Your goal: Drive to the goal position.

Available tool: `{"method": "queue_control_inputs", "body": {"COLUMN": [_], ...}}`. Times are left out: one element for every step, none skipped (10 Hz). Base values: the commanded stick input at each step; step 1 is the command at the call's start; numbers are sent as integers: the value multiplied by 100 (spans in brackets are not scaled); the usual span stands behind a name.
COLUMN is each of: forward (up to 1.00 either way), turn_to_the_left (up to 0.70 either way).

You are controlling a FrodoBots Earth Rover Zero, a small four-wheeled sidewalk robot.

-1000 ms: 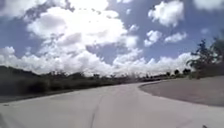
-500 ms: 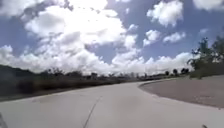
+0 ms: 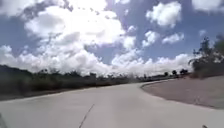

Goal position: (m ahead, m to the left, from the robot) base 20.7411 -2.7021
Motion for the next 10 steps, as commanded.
{"method": "queue_control_inputs", "body": {"forward": [100, 100, 100, 100, 100, 100, 100, 100, 100, 100], "turn_to_the_left": [0, 0, 0, 0, 0, 0, 0, 0, 0, 0]}}
